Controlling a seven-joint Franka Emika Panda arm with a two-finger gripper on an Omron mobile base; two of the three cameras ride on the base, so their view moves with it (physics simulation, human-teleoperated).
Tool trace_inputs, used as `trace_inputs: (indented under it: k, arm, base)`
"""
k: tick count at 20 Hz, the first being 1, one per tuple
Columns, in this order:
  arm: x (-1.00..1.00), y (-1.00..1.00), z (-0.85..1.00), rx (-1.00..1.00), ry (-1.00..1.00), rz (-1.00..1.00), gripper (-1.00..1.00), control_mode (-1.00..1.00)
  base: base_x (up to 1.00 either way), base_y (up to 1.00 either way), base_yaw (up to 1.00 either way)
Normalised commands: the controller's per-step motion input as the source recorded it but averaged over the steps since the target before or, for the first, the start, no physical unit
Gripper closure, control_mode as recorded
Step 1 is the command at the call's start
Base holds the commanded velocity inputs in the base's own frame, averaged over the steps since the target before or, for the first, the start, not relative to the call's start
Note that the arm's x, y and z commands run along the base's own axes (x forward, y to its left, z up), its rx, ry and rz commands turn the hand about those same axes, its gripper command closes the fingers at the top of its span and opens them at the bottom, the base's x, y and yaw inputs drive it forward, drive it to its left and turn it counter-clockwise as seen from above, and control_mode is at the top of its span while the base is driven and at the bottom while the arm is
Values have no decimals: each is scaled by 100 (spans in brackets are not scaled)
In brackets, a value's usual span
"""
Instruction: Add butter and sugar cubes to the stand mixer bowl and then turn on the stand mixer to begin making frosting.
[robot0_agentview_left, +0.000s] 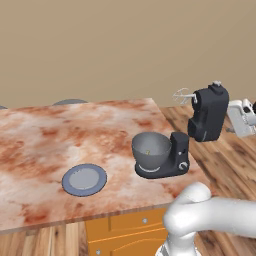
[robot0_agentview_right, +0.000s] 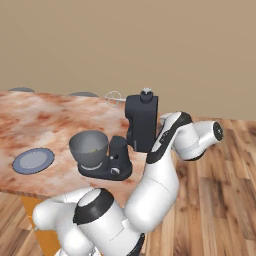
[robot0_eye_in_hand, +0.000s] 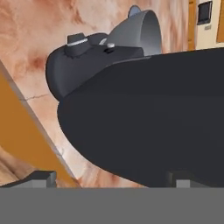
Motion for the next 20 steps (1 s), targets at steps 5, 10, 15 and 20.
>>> trace_inputs:
  k: [5,10,15,20]
  arm:
    - [11,4,-1,0,-5,10,-100,-100]
    - [0,32,0,0,-12,11,-100,-100]
    - [0,64,0,0,-11,8,-100,-100]
    - [-1,79,3,-3,-10,5,-100,-100]
  base:
    - [0,0,0]
    - [0,0,0]
    - [0,0,0]
    - [0,0,0]
